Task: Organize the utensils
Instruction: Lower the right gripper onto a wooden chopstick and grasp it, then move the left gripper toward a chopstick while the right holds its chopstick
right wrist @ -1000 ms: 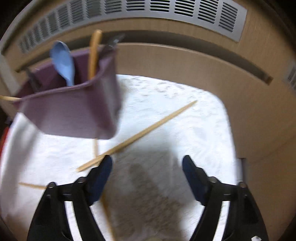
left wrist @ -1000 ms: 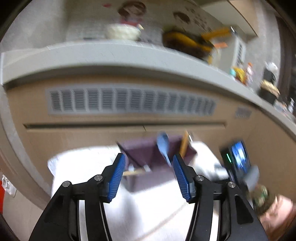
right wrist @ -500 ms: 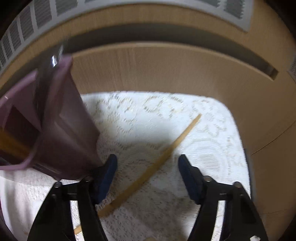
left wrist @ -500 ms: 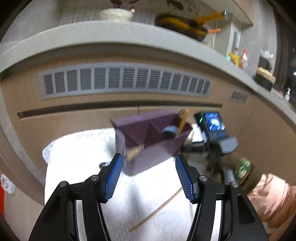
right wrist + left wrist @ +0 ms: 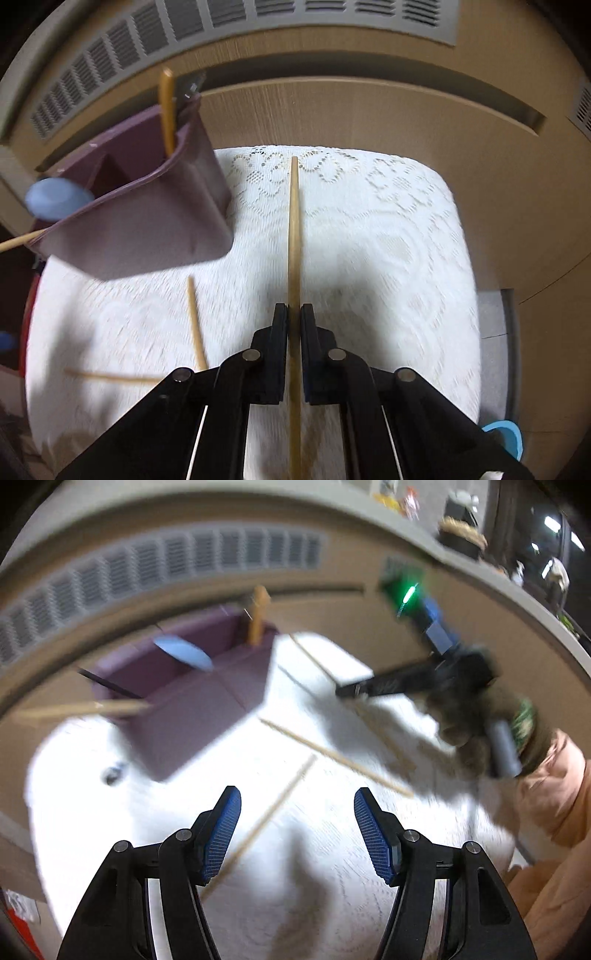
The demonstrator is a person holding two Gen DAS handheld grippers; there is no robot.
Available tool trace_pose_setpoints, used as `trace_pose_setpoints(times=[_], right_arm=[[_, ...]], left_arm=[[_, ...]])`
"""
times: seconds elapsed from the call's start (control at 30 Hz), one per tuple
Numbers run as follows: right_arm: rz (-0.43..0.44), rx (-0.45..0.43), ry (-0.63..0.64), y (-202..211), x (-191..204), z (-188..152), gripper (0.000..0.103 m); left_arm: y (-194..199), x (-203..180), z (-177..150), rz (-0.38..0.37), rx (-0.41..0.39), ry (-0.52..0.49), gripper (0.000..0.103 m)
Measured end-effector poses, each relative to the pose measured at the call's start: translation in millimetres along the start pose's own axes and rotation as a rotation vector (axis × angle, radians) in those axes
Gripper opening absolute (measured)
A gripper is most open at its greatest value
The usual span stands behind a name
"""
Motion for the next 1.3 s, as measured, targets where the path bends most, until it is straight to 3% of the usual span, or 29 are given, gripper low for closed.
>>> trace_pose_setpoints(times=[0.13, 0.3, 0.43, 0.73, 0.83, 0.87, 0.97, 1.13, 1.3], right_arm=[[0.107, 0.017, -0.008, 27, 11, -25, 0.006], [0.134, -0.002, 0.017, 25, 39, -45, 0.006], [0.109, -0.025, 0.054, 23, 41, -54, 0.006], [0.155, -0.045, 0.094, 21, 46, -66, 0.007], [0.179, -0.053, 0.092, 25, 49, -72, 0.007], [0.192, -0.052, 0.088, 26, 50, -74, 0.007], [0.197, -0.058, 0.089, 30, 55, -80, 0.007], [0.182, -0.08, 0.128, 43, 68, -90, 0.007], [0.154, -0.093, 0.203, 49, 82, -101, 0.007]], left_arm=[[-48, -6, 7, 0.001, 0.151, -0.038, 0.042], [-89, -15, 12, 0.088, 0.298, -0.107, 0.036], [-95, -25, 14, 0.13, 0.338, -0.138, 0.034], [-105, -28, 25, 0.129, 0.414, -0.063, 0.035], [-102, -30, 23, 0.158, 0.387, -0.022, 0.032], [-99, -33, 21, 0.178, 0.351, -0.006, 0.02], [-89, -43, 10, 0.231, 0.238, 0.027, 0.014], [-53, -37, -12, 0.163, 0.085, 0.269, 0.008], [3, -26, -29, 0.135, -0.082, 0.39, 0.007]])
Point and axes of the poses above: each gripper's, at about its wrist camera, not at the fingertips, and y roughly against the way its jaws point, x to its left, z to its top, the point moved 1 cm from there along -y, roughly the way its jaws point, and after that the axes turned 6 degrees about z, right-handed, at the moved point
